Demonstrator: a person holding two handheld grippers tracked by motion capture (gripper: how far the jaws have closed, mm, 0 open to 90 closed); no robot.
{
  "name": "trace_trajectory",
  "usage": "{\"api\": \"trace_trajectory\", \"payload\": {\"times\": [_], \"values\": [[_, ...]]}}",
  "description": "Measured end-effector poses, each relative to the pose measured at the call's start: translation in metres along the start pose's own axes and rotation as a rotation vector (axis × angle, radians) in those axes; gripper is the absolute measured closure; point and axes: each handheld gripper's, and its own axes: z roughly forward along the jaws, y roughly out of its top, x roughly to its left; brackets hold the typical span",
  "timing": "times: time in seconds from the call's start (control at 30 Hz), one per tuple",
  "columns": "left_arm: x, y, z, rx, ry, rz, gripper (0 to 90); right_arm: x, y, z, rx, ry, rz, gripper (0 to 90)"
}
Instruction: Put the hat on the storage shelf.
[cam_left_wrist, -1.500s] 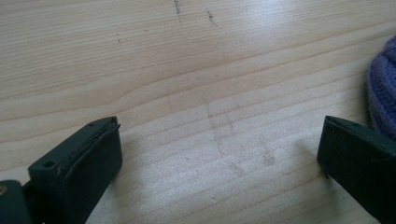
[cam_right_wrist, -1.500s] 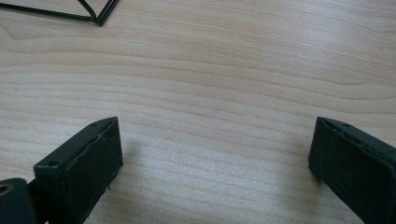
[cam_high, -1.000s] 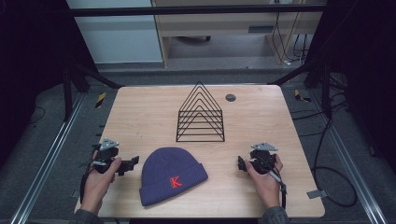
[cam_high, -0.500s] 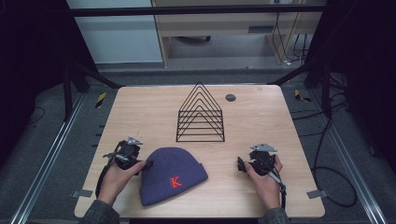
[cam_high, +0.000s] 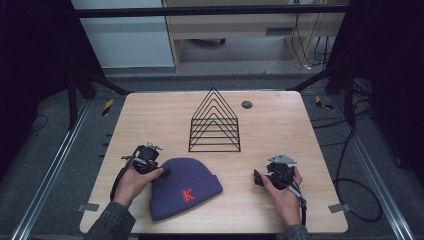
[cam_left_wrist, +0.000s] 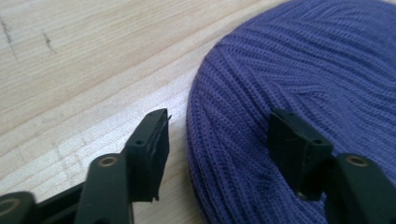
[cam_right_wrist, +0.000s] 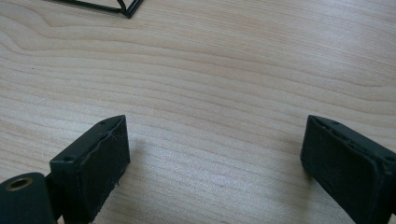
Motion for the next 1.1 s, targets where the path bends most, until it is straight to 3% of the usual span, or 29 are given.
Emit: {"api": "trace_trajectory", "payload": {"times": [0.47, 0.53, 0.8, 0.97, 1.1], "values": [[-0.001, 0.001, 0.009, 0.02, -0.017, -0.001, 51.2, 0.001, -0.001, -0.001, 0.0, 0.003, 0.0, 8.2], [-0.003, 0.002, 0.009, 0.021, -0.016, 0.016, 55.0, 0.001, -0.001, -0.001, -0.002, 0.004, -0.007, 8.2], [-0.003, -0.001, 0.008, 0.005, -0.046, 0.02, 72.0, 0.001, -0.001, -0.001, -0.002, 0.005, -0.009, 8.1], [-0.004, -0.001, 0.004, -0.005, -0.035, 0.047, 77.3, 0.001, -0.001, -0.001, -0.002, 0.005, -0.01, 8.1], [-0.011, 0.0, -0.005, -0.038, -0.004, 0.117, 78.7, 0.001, -0.002, -0.002, -0.001, 0.008, -0.007, 8.1]]}}
